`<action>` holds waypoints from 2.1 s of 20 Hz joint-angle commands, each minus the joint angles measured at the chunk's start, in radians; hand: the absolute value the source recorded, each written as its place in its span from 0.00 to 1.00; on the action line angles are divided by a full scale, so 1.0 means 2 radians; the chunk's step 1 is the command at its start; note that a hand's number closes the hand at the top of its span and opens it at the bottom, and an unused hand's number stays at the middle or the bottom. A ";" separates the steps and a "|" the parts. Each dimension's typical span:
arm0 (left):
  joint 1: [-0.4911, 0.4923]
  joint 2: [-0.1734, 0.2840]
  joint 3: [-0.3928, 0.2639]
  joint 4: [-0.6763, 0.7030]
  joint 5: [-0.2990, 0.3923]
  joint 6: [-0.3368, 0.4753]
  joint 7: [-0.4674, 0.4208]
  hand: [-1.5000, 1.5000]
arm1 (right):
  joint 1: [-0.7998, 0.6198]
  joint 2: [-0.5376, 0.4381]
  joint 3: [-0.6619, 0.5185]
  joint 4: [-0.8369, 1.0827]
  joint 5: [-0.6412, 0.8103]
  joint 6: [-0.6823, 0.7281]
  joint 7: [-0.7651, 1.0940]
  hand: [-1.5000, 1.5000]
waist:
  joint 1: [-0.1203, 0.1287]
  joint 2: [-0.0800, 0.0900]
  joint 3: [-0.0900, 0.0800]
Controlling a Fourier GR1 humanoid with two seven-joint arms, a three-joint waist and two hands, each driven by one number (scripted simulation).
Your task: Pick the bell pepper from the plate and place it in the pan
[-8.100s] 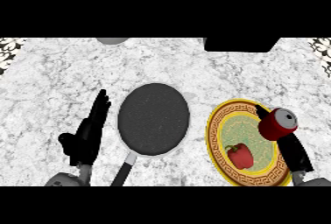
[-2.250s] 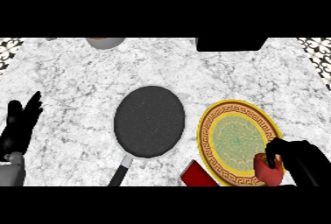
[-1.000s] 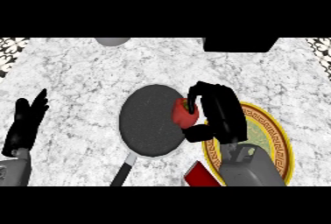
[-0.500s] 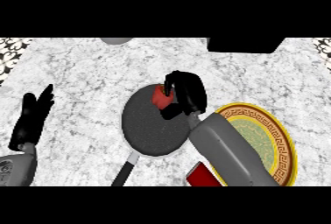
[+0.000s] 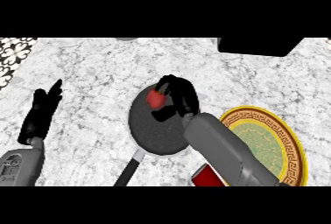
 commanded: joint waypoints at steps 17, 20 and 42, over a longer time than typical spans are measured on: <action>-0.016 0.002 0.007 0.005 0.005 -0.007 0.007 0.50 | -0.027 0.000 0.027 0.049 -0.258 -0.164 -0.207 0.00 | -0.003 -0.002 0.000; 0.034 -0.015 0.004 -0.020 -0.002 0.013 0.003 0.50 | -0.035 0.000 0.002 0.068 -0.281 -0.154 -0.215 0.00 | -0.020 -0.007 0.000; 0.050 0.028 0.055 -0.012 0.020 -0.016 -0.011 0.50 | 0.287 -0.320 -0.143 -0.294 -0.341 0.072 -0.227 0.00 | -0.058 -0.014 -0.001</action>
